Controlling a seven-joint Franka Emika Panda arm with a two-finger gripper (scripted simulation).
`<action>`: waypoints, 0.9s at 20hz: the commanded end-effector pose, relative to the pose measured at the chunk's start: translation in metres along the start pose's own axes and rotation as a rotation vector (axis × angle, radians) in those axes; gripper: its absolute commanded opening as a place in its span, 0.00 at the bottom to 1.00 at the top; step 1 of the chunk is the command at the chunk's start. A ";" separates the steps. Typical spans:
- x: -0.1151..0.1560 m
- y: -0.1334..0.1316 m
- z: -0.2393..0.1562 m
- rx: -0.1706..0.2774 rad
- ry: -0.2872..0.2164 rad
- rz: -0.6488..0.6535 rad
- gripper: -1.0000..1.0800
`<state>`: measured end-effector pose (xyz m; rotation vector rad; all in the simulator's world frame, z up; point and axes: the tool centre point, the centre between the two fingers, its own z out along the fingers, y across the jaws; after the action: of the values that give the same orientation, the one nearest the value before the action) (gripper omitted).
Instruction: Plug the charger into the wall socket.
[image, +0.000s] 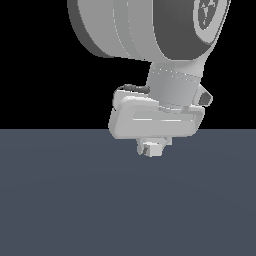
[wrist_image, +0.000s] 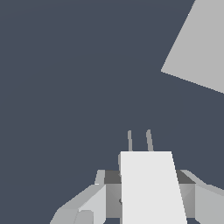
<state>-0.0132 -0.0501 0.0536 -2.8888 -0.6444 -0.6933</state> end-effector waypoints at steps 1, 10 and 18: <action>0.007 0.005 -0.005 -0.032 0.003 0.064 0.00; 0.026 0.024 -0.021 -0.132 0.004 0.261 0.00; 0.034 0.035 -0.030 -0.189 0.000 0.374 0.00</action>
<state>0.0156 -0.0731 0.0937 -3.0437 -0.0629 -0.7313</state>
